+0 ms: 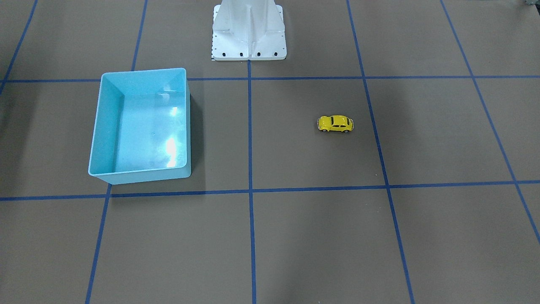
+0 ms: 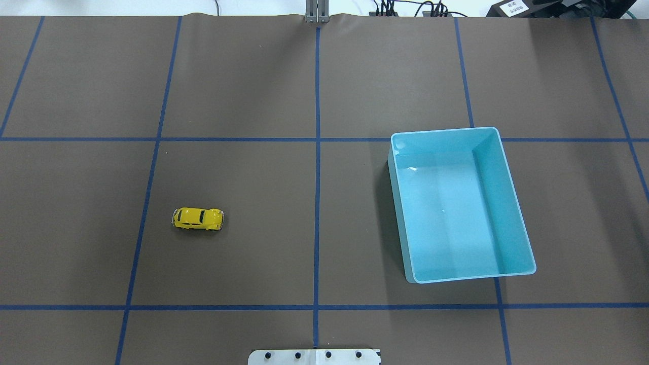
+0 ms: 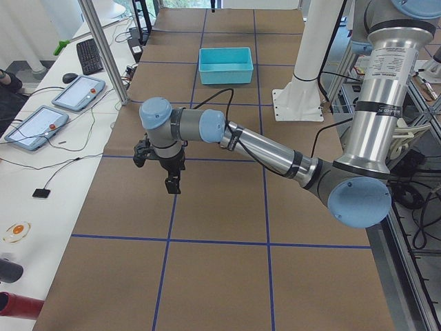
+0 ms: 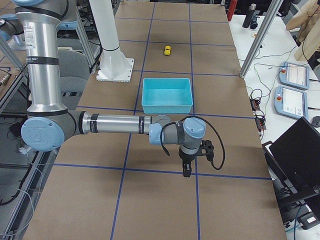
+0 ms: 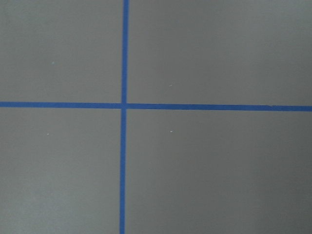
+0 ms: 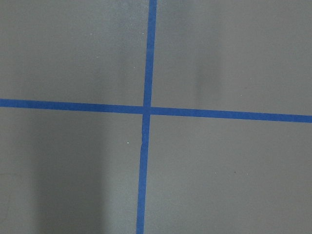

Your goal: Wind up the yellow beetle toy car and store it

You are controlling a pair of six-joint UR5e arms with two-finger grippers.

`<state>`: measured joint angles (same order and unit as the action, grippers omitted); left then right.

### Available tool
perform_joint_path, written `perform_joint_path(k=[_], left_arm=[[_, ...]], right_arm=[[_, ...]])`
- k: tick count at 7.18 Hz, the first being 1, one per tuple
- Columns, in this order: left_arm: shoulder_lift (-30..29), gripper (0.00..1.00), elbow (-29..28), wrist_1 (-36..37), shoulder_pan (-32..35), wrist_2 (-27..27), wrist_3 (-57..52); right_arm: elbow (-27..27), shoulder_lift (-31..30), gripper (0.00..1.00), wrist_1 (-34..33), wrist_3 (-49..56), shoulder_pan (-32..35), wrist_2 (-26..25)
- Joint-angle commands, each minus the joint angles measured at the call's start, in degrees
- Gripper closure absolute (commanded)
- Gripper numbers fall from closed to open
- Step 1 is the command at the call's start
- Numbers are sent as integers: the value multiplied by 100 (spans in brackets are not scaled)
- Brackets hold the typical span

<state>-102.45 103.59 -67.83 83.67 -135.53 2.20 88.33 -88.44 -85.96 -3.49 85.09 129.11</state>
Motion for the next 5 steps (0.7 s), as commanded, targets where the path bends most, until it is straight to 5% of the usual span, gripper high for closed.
perform_joint_path(k=[1, 5], left_arm=[[-860, 0, 30, 164, -952, 61, 0], [-1645, 0, 319, 314, -1458, 385, -961]], right_arm=[[9, 28, 0, 0, -3, -2, 0], [0, -33, 0, -17, 6, -2, 53]])
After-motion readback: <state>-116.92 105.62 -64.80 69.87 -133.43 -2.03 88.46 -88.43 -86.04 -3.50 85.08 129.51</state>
